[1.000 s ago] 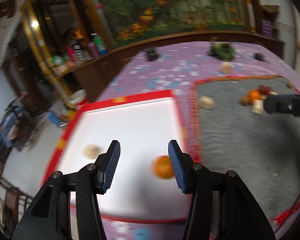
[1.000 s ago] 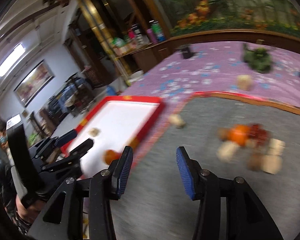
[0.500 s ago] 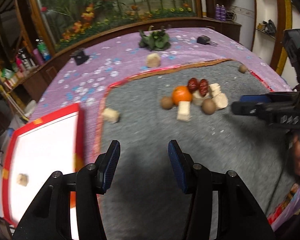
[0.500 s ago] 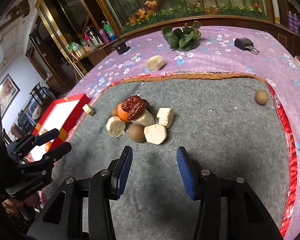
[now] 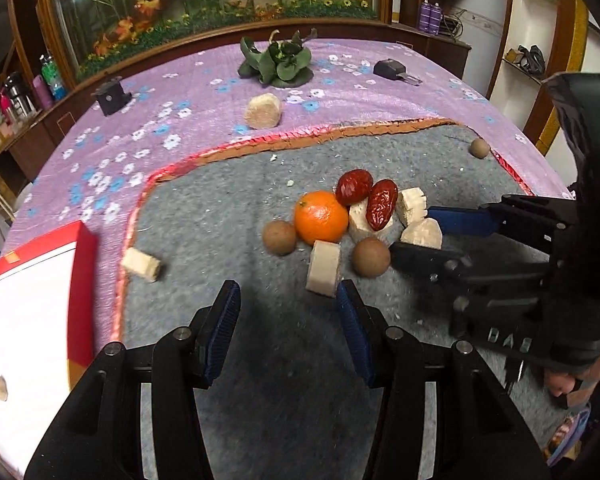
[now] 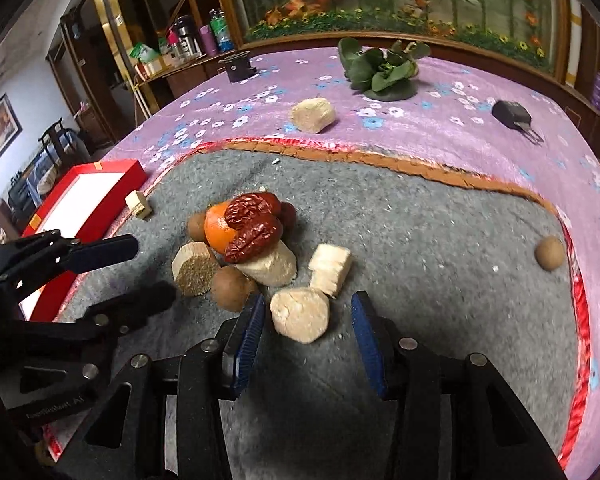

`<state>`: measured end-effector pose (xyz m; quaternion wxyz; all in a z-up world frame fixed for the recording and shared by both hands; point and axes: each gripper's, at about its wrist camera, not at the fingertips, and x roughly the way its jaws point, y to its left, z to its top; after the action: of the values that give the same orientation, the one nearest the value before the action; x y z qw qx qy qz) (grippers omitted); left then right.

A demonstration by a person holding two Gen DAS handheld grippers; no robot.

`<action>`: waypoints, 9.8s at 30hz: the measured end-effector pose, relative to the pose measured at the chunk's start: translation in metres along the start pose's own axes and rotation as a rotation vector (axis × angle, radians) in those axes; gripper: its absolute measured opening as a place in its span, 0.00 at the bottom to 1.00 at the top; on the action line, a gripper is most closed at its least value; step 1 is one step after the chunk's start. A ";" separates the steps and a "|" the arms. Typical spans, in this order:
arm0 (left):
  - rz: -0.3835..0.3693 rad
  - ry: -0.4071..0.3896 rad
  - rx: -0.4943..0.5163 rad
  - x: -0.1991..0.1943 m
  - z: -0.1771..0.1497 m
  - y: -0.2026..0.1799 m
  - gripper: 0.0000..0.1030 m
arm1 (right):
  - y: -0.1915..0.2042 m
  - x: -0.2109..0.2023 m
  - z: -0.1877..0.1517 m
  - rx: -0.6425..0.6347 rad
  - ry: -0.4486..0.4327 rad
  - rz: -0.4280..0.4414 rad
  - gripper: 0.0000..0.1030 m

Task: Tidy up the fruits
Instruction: 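Grasp a beige cake cube with the left tool while the right tool grasps another cube, then carry both cubes to the white tray and open both tools, then grasp a beige cake cube with the left tool while the right tool grasps another cube, then carry both cubes to the white tray and open both tools, then move both tools back over the grey mat toward the remaining fruits, then grasp a brown kiwi with the left tool while the right tool grasps a red date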

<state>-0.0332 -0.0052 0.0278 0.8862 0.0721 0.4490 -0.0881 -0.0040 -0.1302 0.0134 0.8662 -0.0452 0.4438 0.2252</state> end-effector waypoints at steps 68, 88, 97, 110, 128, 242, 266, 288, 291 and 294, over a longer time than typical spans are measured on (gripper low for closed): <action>0.414 -0.150 -0.345 -0.084 -0.119 0.187 0.16 | 0.251 0.029 0.028 -0.223 0.008 0.443 0.27; 0.533 -0.131 -0.336 -0.088 -0.120 0.182 0.59 | 0.221 0.018 0.025 -0.172 -0.059 0.468 0.43; 0.455 -0.164 -0.212 -0.088 -0.092 0.134 0.66 | 0.156 -0.012 0.027 -0.072 -0.122 0.425 0.43; 0.414 -0.159 -0.076 -0.079 -0.059 0.083 0.67 | 0.005 -0.059 0.006 0.130 -0.205 0.231 0.47; 0.336 -0.098 0.039 -0.036 -0.010 0.054 0.67 | -0.044 -0.026 0.011 0.117 -0.052 0.066 0.46; 0.195 -0.083 -0.023 -0.082 -0.073 0.073 0.66 | 0.034 -0.045 0.026 0.166 -0.188 0.298 0.44; 0.113 -0.051 0.074 -0.066 -0.047 0.017 0.66 | -0.025 0.003 0.025 0.375 -0.014 0.269 0.24; -0.086 0.032 0.040 0.012 0.014 -0.035 0.50 | -0.080 -0.014 0.004 0.293 0.042 0.096 0.51; -0.091 0.040 0.031 0.021 0.017 -0.034 0.37 | -0.082 -0.018 0.005 0.298 0.017 0.068 0.54; -0.103 0.028 0.027 0.024 0.019 -0.033 0.33 | -0.078 -0.018 0.005 0.288 0.008 0.079 0.53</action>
<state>-0.0116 -0.0433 0.0177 0.8732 0.0621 0.4631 -0.1385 0.0250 -0.2049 0.0209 0.8524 0.0963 0.4765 0.1929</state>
